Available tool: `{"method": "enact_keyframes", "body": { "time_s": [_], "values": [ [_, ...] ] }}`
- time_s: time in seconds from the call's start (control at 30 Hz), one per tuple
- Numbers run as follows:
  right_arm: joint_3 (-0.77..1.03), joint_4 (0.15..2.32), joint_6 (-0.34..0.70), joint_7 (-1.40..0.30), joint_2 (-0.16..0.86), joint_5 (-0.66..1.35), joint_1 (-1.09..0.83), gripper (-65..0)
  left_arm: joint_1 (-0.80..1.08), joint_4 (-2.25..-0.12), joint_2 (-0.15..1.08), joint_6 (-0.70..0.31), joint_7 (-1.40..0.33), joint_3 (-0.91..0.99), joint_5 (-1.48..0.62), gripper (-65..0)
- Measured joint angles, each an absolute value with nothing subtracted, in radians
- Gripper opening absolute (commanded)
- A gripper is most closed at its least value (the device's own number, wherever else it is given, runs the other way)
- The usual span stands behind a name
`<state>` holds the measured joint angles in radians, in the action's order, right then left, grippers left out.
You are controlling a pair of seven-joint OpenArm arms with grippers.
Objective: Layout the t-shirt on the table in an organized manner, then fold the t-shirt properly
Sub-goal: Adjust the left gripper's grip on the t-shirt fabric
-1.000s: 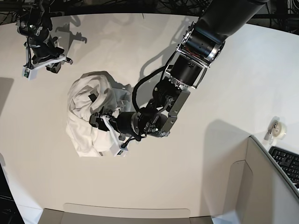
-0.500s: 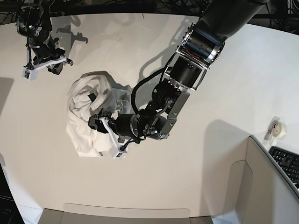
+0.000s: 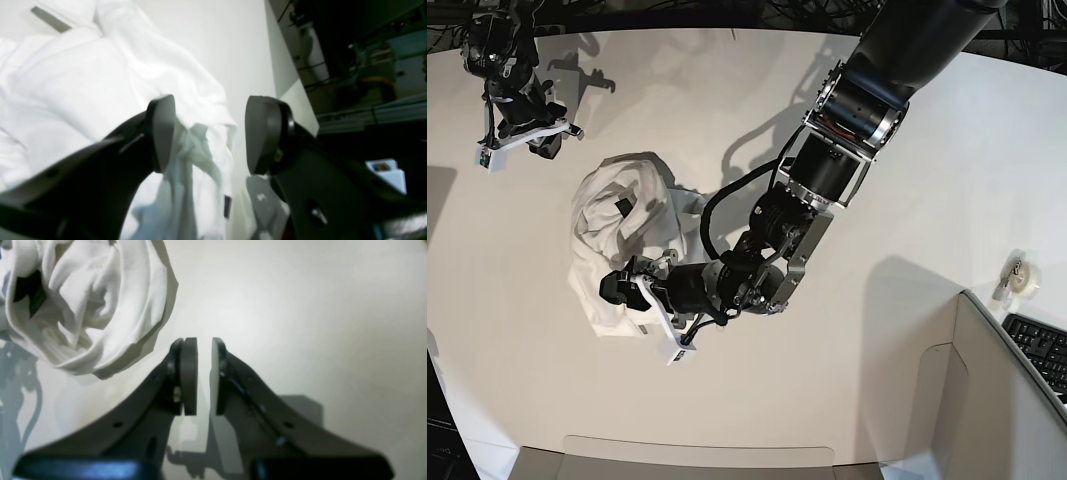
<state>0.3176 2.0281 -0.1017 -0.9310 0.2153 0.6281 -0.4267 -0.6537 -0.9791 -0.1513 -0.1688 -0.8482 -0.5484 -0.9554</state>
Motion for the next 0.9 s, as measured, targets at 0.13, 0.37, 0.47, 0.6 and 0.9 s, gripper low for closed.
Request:
{"method": "enact_keyframes", "body": {
  "time_s": [0.13, 0.37, 0.47, 0.6, 0.9],
  "values": [
    [0.317, 2.028, -0.102, -0.931, 0.215, 0.628, -0.426, -56.8, -0.649, -0.883, -0.138, -0.157, -0.781, -0.656, -0.954, -31.9],
    [0.317, 2.028, -0.102, -0.931, 0.215, 0.628, -0.424, -56.8, -0.64, -0.886, -0.149, -0.165, -0.759, -0.675, -0.959, -31.9],
    [0.317, 2.028, -0.102, -0.931, 0.215, 0.628, -0.424, -56.8, -0.64, -0.886, -0.144, -0.163, -0.762, -0.674, -0.998, -31.9],
    [0.317, 2.028, -0.102, -0.931, 0.215, 0.628, -0.424, -56.8, -0.649, -0.886, -0.145, -0.163, -0.763, -0.675, -1.061, -31.9],
    [0.317, 2.028, -0.102, -0.931, 0.215, 0.628, -0.424, -56.8, -0.647, -0.887, -0.145, -0.16, -0.758, -0.677, -1.061, -31.9]
  ]
}}
